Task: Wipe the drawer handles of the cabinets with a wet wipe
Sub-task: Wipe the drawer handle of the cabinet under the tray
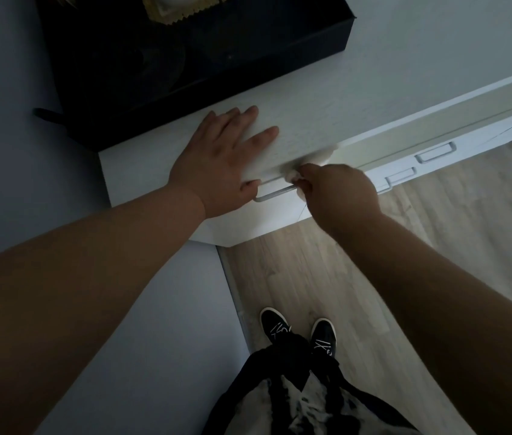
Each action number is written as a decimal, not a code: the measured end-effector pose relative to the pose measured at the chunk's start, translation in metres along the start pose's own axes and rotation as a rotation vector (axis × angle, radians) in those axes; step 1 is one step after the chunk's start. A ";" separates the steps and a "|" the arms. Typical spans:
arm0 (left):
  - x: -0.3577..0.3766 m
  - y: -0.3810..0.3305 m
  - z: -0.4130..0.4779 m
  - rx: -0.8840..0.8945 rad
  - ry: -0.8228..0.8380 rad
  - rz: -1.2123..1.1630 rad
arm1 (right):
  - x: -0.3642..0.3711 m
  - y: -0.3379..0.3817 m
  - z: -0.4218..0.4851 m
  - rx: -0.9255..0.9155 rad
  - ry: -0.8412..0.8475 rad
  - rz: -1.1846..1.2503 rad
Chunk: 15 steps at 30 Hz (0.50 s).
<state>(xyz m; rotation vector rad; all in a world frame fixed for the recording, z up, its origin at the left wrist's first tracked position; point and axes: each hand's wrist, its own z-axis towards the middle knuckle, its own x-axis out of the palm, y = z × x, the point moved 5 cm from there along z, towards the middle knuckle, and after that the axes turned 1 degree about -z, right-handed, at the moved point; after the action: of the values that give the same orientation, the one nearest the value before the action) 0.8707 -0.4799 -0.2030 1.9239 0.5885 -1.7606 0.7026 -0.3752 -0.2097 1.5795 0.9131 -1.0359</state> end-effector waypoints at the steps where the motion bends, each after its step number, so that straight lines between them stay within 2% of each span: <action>1: 0.000 0.000 0.000 0.000 0.001 0.009 | 0.004 0.004 -0.005 0.001 -0.017 0.014; 5: -0.001 0.000 0.000 0.003 -0.011 -0.001 | 0.006 0.004 -0.004 0.083 -0.058 0.245; 10: -0.002 0.000 0.000 -0.007 0.007 -0.004 | 0.004 -0.005 -0.004 0.018 -0.028 0.137; 15: 0.000 0.000 0.000 0.002 -0.010 -0.011 | 0.005 0.003 0.001 0.053 -0.070 0.321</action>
<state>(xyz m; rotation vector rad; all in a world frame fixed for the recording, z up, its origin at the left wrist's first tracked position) 0.8708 -0.4804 -0.2034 1.9160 0.5949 -1.7768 0.7067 -0.3768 -0.2138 1.6573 0.5645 -0.8858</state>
